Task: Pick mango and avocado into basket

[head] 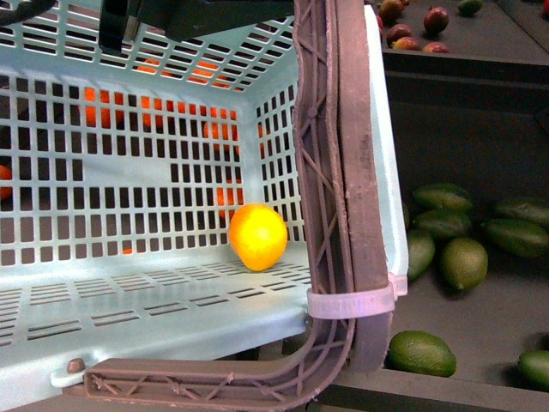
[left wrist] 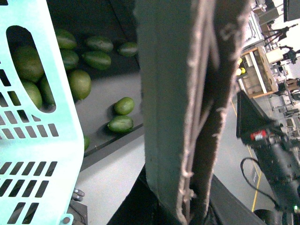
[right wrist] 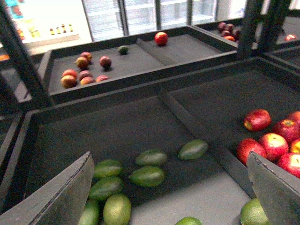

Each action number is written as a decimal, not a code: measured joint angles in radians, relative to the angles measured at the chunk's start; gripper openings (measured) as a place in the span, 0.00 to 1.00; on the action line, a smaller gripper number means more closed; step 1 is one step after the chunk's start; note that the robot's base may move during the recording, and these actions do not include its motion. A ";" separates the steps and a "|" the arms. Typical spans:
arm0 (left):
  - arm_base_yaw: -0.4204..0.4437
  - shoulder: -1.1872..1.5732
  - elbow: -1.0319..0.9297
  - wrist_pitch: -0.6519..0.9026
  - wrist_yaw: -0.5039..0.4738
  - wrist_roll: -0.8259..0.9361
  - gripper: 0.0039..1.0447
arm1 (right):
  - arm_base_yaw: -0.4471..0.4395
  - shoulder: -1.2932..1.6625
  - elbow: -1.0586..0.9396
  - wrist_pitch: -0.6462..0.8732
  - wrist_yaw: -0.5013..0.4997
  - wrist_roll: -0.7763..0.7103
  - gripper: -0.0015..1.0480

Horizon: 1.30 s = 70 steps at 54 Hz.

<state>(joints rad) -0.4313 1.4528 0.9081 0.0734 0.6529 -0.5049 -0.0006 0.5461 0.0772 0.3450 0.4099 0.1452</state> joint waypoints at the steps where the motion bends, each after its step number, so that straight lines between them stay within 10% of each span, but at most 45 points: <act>1: 0.000 0.000 0.000 0.000 0.001 0.000 0.10 | -0.010 0.025 0.010 0.011 -0.005 0.003 0.93; 27: 0.002 0.000 0.000 0.000 -0.016 -0.003 0.10 | -0.122 1.205 0.459 0.297 -0.330 -0.048 0.93; 70: 0.002 0.000 0.000 0.000 -0.005 -0.004 0.10 | -0.096 2.107 0.940 0.450 -0.480 -0.169 0.93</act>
<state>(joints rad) -0.4297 1.4528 0.9081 0.0734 0.6479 -0.5087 -0.0963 2.6526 1.0176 0.7952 -0.0704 -0.0235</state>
